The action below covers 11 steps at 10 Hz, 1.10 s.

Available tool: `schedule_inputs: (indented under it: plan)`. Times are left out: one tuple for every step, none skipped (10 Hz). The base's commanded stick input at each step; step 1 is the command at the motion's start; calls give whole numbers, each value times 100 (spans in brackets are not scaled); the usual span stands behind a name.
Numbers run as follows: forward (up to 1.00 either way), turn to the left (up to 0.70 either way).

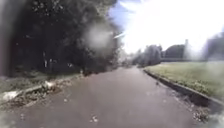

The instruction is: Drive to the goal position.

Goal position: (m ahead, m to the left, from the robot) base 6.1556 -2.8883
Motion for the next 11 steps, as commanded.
schedule_inputs:
  plan:
    - [45,0]
    - [45,0]
    - [45,0]
    - [45,0]
    - [45,0]
    - [45,0]
    - [45,0]
    - [45,0]
    - [45,0]
    - [45,0]
    - [45,0]
